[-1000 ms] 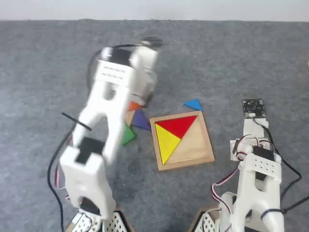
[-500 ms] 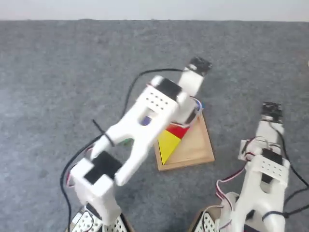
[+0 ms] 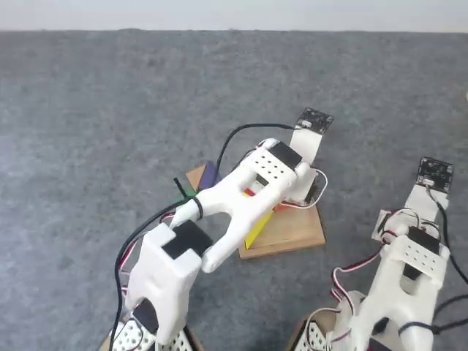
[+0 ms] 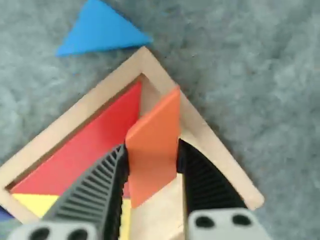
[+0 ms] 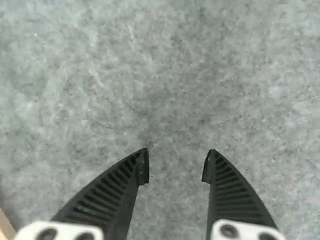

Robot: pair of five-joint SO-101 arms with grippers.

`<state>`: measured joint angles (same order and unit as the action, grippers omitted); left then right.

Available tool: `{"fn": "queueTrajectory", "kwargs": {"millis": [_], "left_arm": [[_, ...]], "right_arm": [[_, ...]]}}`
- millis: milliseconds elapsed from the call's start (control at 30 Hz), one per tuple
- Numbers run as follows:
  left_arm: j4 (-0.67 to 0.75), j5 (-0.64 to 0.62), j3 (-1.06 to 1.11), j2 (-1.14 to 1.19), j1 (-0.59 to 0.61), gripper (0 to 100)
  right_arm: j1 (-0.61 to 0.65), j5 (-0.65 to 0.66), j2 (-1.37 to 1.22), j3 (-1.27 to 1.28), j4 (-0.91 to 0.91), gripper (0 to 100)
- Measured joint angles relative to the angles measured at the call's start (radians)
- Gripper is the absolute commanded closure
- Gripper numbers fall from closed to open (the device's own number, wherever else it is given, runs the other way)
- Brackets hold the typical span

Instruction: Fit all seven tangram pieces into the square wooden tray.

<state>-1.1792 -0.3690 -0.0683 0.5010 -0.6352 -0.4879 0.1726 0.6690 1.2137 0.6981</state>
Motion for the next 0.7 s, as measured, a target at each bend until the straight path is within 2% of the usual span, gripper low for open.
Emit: {"fn": "queueTrajectory", "kwargs": {"millis": [100,433,600,700], "left_arm": [[0.0,-0.014,0.0,0.005,-0.002,86],[0.0,-0.038,0.0,0.005,-0.005,86],[0.0,-0.038,-0.048,0.005,-0.005,77],[0.0,-0.032,-0.063,0.005,-0.005,76]], "right_arm": [[0.0,0.0,0.0,0.0,0.0,81.2],[0.0,0.0,0.0,0.0,0.0,81.2],[0.0,0.0,0.0,0.0,0.0,81.2],[0.0,0.0,0.0,0.0,0.0,81.2]]}}
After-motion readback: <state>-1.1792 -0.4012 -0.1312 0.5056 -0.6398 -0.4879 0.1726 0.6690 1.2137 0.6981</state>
